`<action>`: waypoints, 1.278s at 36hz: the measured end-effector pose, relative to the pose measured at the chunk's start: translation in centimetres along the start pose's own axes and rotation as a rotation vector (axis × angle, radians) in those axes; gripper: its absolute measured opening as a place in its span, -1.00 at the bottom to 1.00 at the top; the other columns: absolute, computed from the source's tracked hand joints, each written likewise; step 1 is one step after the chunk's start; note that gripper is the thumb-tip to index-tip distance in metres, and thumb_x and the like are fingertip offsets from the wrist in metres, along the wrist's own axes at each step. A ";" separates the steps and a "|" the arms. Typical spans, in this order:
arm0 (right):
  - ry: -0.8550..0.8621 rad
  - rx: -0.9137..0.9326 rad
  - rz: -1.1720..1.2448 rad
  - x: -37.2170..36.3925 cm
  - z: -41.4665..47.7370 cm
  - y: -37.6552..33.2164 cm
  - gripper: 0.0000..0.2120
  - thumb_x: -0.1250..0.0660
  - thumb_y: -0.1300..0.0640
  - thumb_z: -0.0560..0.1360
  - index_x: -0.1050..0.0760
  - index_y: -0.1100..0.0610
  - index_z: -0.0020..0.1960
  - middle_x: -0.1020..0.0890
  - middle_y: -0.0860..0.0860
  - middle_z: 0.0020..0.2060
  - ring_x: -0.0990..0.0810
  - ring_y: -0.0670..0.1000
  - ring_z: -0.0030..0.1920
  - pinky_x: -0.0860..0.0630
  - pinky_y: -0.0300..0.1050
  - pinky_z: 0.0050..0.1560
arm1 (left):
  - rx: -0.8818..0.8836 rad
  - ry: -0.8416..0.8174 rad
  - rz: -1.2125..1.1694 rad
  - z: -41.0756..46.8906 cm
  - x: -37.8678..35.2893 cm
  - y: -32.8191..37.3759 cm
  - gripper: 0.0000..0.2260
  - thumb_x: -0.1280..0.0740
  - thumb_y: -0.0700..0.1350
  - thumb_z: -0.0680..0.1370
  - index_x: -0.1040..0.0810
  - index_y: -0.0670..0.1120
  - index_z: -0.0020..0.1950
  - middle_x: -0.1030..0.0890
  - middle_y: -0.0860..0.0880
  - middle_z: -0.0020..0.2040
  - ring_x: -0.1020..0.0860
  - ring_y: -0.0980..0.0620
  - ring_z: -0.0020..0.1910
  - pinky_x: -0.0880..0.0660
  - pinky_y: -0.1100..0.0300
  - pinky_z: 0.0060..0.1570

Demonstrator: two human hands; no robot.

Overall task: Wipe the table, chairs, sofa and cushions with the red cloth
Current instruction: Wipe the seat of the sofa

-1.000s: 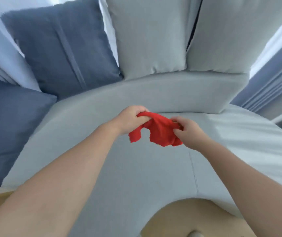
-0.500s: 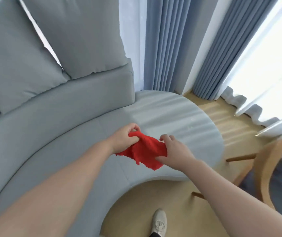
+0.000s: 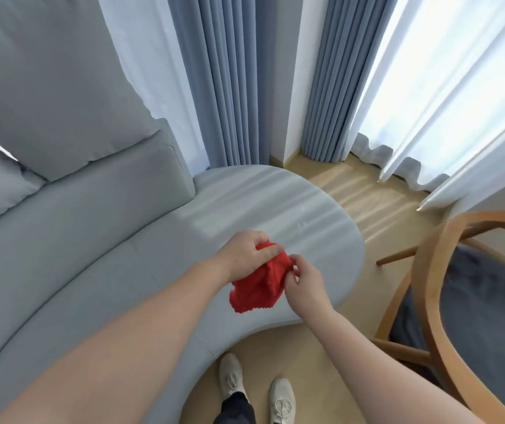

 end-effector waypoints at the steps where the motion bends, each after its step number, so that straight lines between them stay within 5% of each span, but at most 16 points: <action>1: 0.017 -0.004 0.002 0.4 0.4 0.2 -0.74 -0.21 0.21 0.50 -0.46 0.01 0.16 -0.52 -0.04 0.05 -0.52 -0.01 0.06 -0.47 -0.08 0.09 | 0.003 -0.002 -0.018 0.8 0.1 0.1 -0.71 -0.34 0.15 0.49 -0.57 -0.07 -0.22 -0.53 0.09 -0.39 -0.47 0.26 -0.46 -0.36 0.39 -0.45; 7: -0.073 -0.028 -0.065 1.0 2.4 0.2 -0.52 -0.39 -0.15 0.29 -0.40 -0.17 0.18 -0.50 -0.23 0.04 -0.50 -0.23 0.02 -0.45 -0.23 -0.02 | -0.034 -0.121 -0.071 5.0 -0.2 1.1 -0.71 -0.37 0.11 0.49 -0.58 -0.13 -0.17 -0.55 0.08 -0.38 -0.47 0.25 -0.48 -0.37 0.38 -0.48; 11: 0.018 -0.040 -0.064 1.5 4.9 -0.9 -0.68 -0.27 0.12 0.43 -0.46 -0.13 0.15 -0.61 -0.17 -0.07 -0.58 -0.11 -0.04 -0.53 -0.16 -0.07 | -0.054 -0.184 -0.121 7.3 0.1 2.1 -0.75 -0.44 0.09 0.43 -0.58 -0.08 -0.14 -0.60 0.02 -0.30 -0.54 0.17 -0.40 -0.44 0.31 -0.43; 14: 0.094 -0.022 0.011 2.4 6.4 -1.0 -0.58 -0.10 0.36 0.46 -0.51 -0.08 0.07 -0.63 -0.23 -0.29 -0.60 -0.25 -0.24 -0.43 -0.45 -0.32 | -0.071 -0.289 -0.139 8.7 0.4 2.7 -0.72 -0.52 0.01 0.34 -0.57 -0.07 -0.06 -0.62 -0.05 -0.23 -0.58 0.05 -0.33 -0.56 0.11 -0.36; 16: 0.102 -0.037 0.019 3.1 7.5 -0.6 -0.58 -0.11 0.37 0.45 -0.53 -0.09 0.00 -0.62 -0.21 -0.36 -0.58 -0.29 -0.30 -0.40 -0.47 -0.36 | -0.089 -0.351 -0.087 9.8 0.7 2.8 -0.73 -0.49 -0.10 0.31 -0.56 -0.02 -0.04 -0.64 -0.06 -0.21 -0.60 0.04 -0.30 -0.57 -0.03 -0.26; 19: 0.078 -0.055 0.013 4.7 9.5 0.6 -0.71 -0.23 0.28 0.51 -0.56 -0.10 -0.10 -0.64 -0.16 -0.39 -0.57 -0.24 -0.36 -0.41 -0.44 -0.35 | -0.065 -0.378 0.000 12.0 1.2 2.5 -0.73 -0.35 -0.20 0.29 -0.54 0.05 -0.06 -0.59 0.04 -0.37 -0.51 0.05 -0.48 -0.43 0.08 -0.52; 22: 0.061 -0.082 -0.066 6.5 12.1 2.1 -0.80 -0.26 0.16 0.55 -0.53 -0.11 -0.16 -0.60 -0.15 -0.38 -0.56 -0.16 -0.31 -0.40 -0.34 -0.32 | -0.067 -0.312 0.128 15.0 1.6 2.3 -0.70 -0.27 -0.27 0.29 -0.54 0.04 -0.06 -0.59 -0.01 -0.29 -0.53 -0.07 -0.42 -0.45 0.12 -0.55; 25: 0.004 -0.091 -0.169 8.2 15.8 3.8 -0.79 -0.15 0.20 0.56 -0.52 -0.03 -0.01 -0.58 -0.06 -0.18 -0.53 0.00 -0.16 -0.42 -0.15 -0.19 | -0.098 -0.209 0.308 18.6 1.5 2.1 -0.70 -0.29 -0.25 0.33 -0.55 0.09 -0.05 -0.57 0.07 -0.17 -0.57 -0.01 -0.17 -0.51 0.21 -0.31; 32: 0.066 0.023 -0.455 13.2 26.1 4.7 -0.66 -0.10 0.29 0.56 -0.53 0.11 0.21 -0.58 0.11 0.10 -0.51 0.17 0.14 -0.33 -0.13 0.00 | -0.217 -0.082 0.566 28.0 -0.5 2.2 -0.77 -0.28 -0.18 0.42 -0.56 0.08 0.01 -0.58 0.06 -0.02 -0.51 -0.03 0.00 -0.48 0.09 -0.09; 42: 0.234 0.160 -0.513 17.3 33.9 5.5 -0.72 -0.11 0.27 0.55 -0.54 0.09 0.13 -0.57 0.07 0.00 -0.51 0.15 -0.04 -0.35 -0.07 -0.16 | -0.243 0.080 0.466 34.9 -2.8 2.9 -0.81 -0.25 -0.18 0.43 -0.50 0.14 -0.13 -0.52 0.15 -0.17 -0.48 0.02 -0.13 -0.38 0.15 -0.28; 46: 0.175 0.111 -0.597 15.7 33.9 9.4 -0.70 -0.11 0.32 0.52 -0.52 0.13 0.14 -0.57 0.10 0.00 -0.52 0.23 -0.04 -0.39 -0.02 -0.15 | -0.215 0.043 0.535 35.6 -6.5 -0.3 -0.75 -0.23 -0.18 0.45 -0.58 0.02 0.05 -0.58 0.02 0.04 -0.49 -0.09 0.07 -0.47 0.06 -0.07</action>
Point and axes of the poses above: each hand's wrist, its own z-axis towards the middle knuckle, its own x-axis out of the back of the hand, y = z × x, the point moved 3 cm from there along z, towards the middle knuckle
